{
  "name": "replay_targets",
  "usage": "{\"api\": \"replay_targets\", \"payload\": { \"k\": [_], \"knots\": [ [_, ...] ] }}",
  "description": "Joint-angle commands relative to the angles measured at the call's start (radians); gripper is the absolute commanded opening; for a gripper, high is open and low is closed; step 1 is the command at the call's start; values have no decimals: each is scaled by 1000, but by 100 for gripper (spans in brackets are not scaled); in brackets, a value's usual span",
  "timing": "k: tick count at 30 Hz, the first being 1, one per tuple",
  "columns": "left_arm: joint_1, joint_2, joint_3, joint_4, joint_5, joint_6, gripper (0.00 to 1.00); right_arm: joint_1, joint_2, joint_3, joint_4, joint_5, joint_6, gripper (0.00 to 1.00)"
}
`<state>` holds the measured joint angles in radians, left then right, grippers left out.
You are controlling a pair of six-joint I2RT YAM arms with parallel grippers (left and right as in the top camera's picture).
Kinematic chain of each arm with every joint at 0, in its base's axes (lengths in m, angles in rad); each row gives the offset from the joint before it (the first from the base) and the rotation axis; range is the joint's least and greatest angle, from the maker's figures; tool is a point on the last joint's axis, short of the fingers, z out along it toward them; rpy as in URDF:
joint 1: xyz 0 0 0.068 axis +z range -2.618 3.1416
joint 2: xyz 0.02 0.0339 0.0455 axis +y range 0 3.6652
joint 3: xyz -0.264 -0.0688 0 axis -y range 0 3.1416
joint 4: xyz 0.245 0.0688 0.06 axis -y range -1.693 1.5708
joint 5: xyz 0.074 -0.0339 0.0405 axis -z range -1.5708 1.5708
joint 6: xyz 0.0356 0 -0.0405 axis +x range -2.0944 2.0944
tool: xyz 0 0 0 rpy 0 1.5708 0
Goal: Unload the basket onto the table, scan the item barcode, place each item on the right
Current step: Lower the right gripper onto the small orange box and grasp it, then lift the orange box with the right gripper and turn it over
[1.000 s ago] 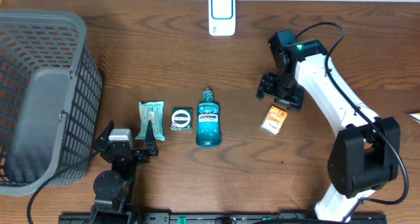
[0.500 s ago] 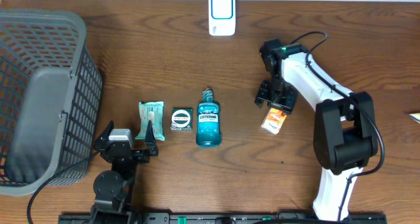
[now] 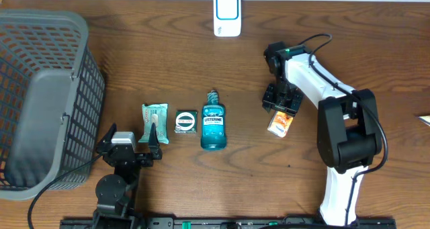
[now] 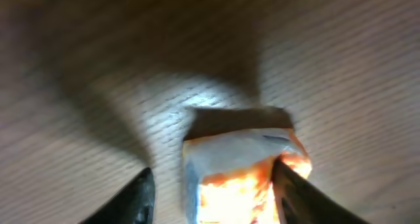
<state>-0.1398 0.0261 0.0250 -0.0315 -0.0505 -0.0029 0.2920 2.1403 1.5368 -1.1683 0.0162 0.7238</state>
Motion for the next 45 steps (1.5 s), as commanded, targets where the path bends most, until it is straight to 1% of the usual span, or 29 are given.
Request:
{"api": "replay_targets", "payload": {
  "k": [1,4,5,6,10,14,17,19,22,28,33,45],
  "knots": [
    [4,-2,-21,-35,-9,3,98,18,84,-21,-30,-26,30,32],
    [4,-2,-21,-35,-9,2,98,18,91,-21,-76,-25,63,12],
    [4,-2,-21,-35,-9,3,98,16,91,-21,-84,-26,70,2],
    [4,-2,-21,-35,-9,3,98,14,91,-21,-95,-27,78,2],
    [4,-2,-21,-35,-9,3,98,0,91,-16,-169,-89,91,2],
    [4,-2,-21,-35,-9,3,98,-31,91,5,-303,-292,90,2],
    [4,-2,-21,-35,-9,3,98,-68,91,10,-459,-475,90,2],
    [4,-2,-21,-35,-9,3,98,-92,91,8,-534,-554,82,2],
    [4,-2,-21,-35,-9,2,98,-110,89,6,-534,-679,19,1],
    [4,-2,-21,-35,-9,3,98,-106,89,6,-534,-745,168,2],
    [4,-2,-21,-35,-9,3,98,-85,89,6,-534,-856,181,2],
    [4,-2,-21,-35,-9,3,98,-81,89,6,-534,-865,181,2]
  ]
}}
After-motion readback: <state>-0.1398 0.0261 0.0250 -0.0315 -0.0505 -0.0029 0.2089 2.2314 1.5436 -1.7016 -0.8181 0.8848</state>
